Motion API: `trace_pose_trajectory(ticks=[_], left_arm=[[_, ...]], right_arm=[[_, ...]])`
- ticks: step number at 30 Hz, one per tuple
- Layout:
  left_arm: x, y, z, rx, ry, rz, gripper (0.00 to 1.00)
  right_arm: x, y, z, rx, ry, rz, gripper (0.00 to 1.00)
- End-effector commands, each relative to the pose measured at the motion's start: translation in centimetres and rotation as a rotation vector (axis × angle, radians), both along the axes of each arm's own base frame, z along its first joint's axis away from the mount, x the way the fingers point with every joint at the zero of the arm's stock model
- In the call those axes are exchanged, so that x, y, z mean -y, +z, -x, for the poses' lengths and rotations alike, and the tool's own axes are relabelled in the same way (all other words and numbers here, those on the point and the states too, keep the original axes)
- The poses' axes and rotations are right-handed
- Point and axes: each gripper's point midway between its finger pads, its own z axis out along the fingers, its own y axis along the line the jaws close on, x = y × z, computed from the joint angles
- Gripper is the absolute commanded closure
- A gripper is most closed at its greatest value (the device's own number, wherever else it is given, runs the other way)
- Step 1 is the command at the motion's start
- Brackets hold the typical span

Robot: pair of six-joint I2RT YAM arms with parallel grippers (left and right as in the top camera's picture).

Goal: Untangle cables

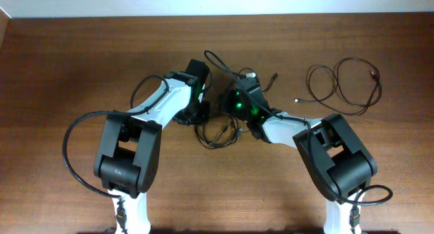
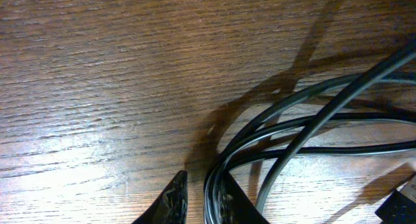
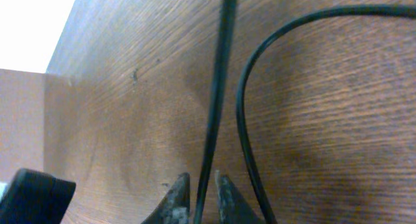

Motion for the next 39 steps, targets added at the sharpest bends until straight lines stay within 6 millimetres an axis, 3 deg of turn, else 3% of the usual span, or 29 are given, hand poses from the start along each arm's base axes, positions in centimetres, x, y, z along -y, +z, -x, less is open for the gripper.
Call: trace_pose_trajectory(ticks=[1,6,18,21,22,26,28,30,35,39], left_arm=[[-1.1,-0.7,0.0,-0.004,0.023,-0.043,0.81],[-1.1,-0.7,0.0,-0.003,0.023,-0.042,0.80],[-1.0,-0.7,0.1,-0.005,0.023,-0.039,0.79],[-1.0,-0.7,0.0,-0.004,0.023,-0.039,0.79],[-1.0,-0.7,0.1,-0.005,0.023,-0.039,0.79],[-1.0,-0.7,0.0,-0.005,0.023,-0.040,0.78],[-1.0,-0.7,0.0,-0.004,0.023,-0.039,0.76],[-1.0,-0.7,0.1,-0.005,0.023,-0.039,0.74],[-1.0,-0.7,0.0,-0.005,0.023,-0.040,0.73],[-1.0,-0.7,0.0,-0.005,0.023,-0.040,0.72]], right_arm=[[0.0,-0.6,0.0,0.007,0.000,0.025,0.71],[0.1,-0.9,0.0,0.005,-0.005,0.034,0.57],[-0.9,-1.3,0.7,0.039,-0.037,0.101,0.57],[-0.8,-2.8,1.6,-0.009,-0.026,0.135,0.74],[-0.3,-3.6,2.2,-0.048,-0.024,0.160,0.92],[-2.0,-4.4,5.8,-0.215,0.149,0.059,0.96],[-2.7,-2.5,5.6,-0.194,0.237,-0.038,0.96],[-3.3,2.8,4.7,-0.029,0.417,-0.157,0.96],[-1.4,9.7,5.4,0.024,0.559,-0.344,0.96],[-0.5,14.2,6.6,0.124,0.630,-0.347,0.96]])
